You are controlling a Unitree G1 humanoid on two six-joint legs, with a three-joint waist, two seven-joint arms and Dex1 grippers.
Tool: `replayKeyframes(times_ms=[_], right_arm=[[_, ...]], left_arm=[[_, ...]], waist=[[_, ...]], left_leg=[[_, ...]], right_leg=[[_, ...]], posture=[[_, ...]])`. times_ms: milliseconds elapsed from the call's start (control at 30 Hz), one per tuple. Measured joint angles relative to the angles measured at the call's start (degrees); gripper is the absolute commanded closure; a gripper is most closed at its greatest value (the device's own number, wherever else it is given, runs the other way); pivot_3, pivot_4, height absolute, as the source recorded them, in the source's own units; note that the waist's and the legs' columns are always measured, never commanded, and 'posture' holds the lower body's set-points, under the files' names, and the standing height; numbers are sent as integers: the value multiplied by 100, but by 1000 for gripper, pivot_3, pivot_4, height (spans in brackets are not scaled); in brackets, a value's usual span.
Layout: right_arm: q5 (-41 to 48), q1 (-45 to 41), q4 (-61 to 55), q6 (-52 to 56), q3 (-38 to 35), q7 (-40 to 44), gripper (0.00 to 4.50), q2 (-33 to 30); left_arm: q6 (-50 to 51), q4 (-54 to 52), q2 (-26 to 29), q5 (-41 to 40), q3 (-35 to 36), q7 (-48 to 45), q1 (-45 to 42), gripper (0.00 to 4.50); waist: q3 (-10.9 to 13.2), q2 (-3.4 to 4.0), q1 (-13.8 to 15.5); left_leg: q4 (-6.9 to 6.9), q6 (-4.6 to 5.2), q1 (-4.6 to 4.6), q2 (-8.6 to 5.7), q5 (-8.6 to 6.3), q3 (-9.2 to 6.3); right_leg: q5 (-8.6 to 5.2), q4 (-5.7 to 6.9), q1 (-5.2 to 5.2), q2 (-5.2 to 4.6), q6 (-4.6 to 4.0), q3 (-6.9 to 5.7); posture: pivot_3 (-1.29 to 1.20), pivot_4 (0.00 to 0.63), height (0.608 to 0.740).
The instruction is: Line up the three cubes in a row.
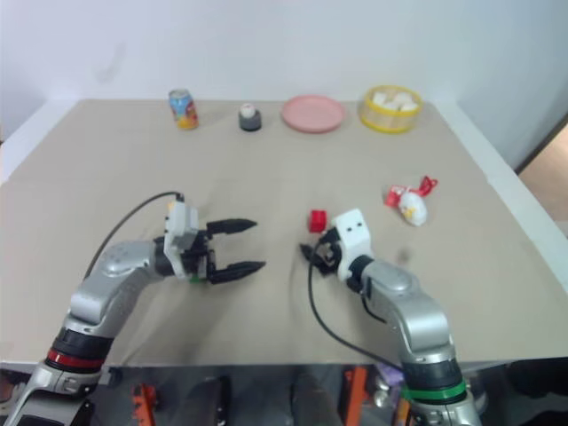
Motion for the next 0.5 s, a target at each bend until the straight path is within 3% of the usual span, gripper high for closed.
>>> replayKeyframes(times_ms=[500], right_arm=[[2, -170, 62, 5, -103, -194, 833, 122]], left_arm=[[14, -71, -22, -11, 3, 78, -1, 187]], waist=[[0, 0, 0]], left_leg=[[-2, 0, -1, 0, 0, 0]], right_leg=[[-2, -2, -1, -1, 0, 0]], posture=[[0, 150, 740]])
